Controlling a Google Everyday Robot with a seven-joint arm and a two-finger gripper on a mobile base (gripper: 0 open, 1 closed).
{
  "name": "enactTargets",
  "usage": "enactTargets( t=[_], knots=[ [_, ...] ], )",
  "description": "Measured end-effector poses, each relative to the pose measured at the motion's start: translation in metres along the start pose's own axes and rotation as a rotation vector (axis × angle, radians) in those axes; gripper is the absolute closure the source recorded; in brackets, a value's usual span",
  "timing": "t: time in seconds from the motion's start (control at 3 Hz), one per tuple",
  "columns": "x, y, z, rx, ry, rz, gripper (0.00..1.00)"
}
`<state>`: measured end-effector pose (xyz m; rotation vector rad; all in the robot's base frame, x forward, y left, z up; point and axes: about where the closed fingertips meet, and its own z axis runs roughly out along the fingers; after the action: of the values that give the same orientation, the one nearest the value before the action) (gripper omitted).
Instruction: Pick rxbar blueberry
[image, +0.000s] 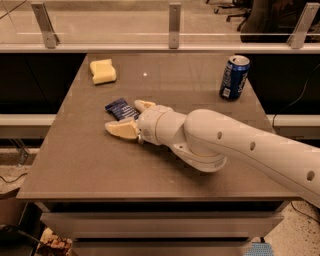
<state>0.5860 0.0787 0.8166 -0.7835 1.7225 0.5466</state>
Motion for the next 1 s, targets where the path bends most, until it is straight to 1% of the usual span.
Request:
enactTargets(
  t=[0.67, 1.0],
  knots=[
    [-0.0022, 0.0030, 0.0011, -0.004, -0.001, -0.004, 0.88],
    [-0.0033, 0.0046, 0.0017, -0.007, -0.002, -0.006, 1.00]
  ],
)
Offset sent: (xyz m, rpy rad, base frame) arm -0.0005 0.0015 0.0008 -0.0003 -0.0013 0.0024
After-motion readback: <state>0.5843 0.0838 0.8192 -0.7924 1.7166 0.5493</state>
